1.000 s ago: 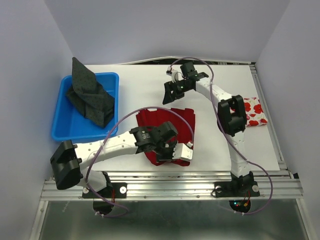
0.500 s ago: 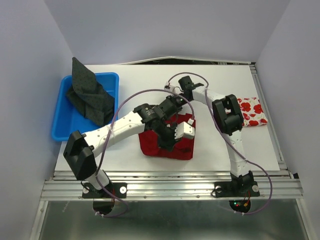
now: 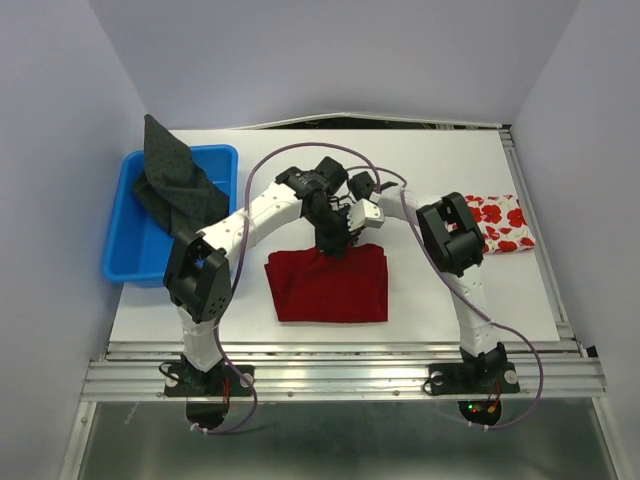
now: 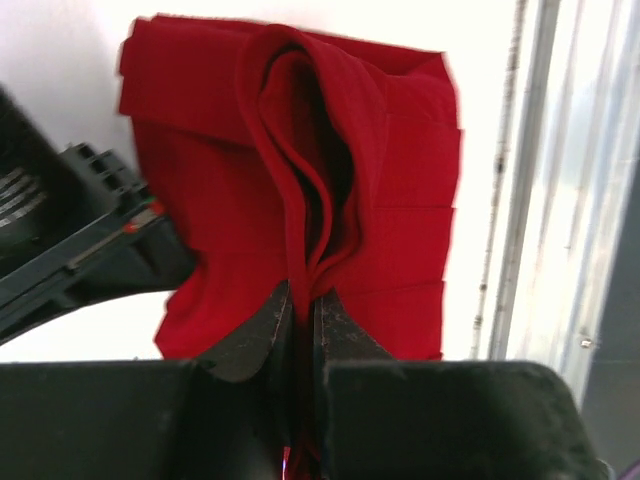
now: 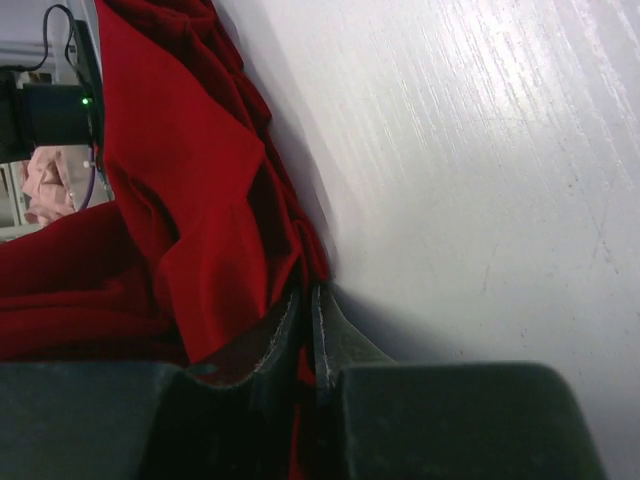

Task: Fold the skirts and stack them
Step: Fold the skirt

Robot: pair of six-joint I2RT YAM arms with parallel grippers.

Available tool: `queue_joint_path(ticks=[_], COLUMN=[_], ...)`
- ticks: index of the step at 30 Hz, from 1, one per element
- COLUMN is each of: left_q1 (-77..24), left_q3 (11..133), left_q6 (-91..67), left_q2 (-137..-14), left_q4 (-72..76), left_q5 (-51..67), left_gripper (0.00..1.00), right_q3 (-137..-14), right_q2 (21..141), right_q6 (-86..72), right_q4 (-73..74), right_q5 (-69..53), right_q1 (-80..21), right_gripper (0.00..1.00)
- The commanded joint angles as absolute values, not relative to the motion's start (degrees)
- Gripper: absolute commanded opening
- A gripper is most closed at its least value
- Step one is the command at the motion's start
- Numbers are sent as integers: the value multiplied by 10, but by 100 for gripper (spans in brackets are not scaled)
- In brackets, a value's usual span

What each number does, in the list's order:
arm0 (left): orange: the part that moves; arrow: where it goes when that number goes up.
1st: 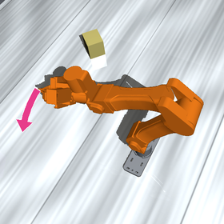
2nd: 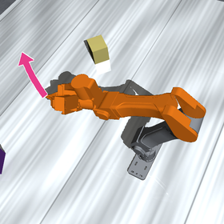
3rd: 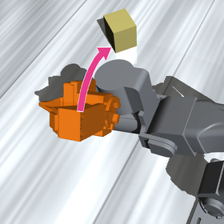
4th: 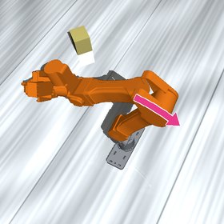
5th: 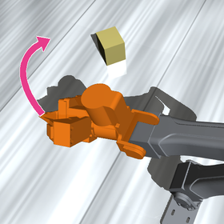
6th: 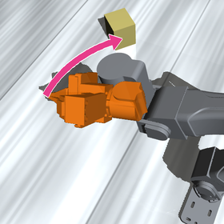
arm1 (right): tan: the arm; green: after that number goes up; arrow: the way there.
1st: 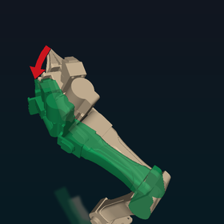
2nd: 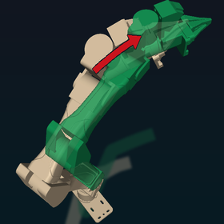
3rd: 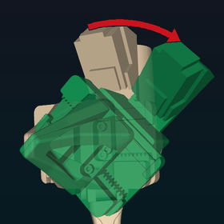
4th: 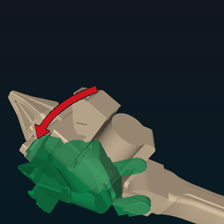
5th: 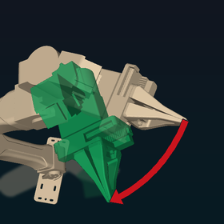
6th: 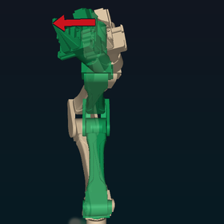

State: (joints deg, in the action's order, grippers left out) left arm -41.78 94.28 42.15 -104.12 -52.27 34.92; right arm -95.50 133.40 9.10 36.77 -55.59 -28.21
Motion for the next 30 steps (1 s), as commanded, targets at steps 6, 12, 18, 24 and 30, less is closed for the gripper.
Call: queue_joint_path(ticks=[6,12,18,24,30], left_q1=[-386,-359,-357,-355,-330], left_q3=[891,847,858,883,902], left_q6=[454,437,401,404,366], left_q2=[-1060,-1075,-1089,-1097,-1056], left_q4=[-447,-386,-349,-361,-355], left_q5=[324,310,278,266,247], left_gripper=[0,9,19,42,48], right_q3=[-941,-955,-1033,-1091,-1111], right_q2=[1316,1322,1341,1367,1347], right_q6=[107,95,63,41,16], right_q4=[374,379,387,392,392], right_q5=[-526,-507,-476,-371,-321], right_q1=[-287,-287,-287,-274,-215], right_gripper=[15,54,71,72,75])
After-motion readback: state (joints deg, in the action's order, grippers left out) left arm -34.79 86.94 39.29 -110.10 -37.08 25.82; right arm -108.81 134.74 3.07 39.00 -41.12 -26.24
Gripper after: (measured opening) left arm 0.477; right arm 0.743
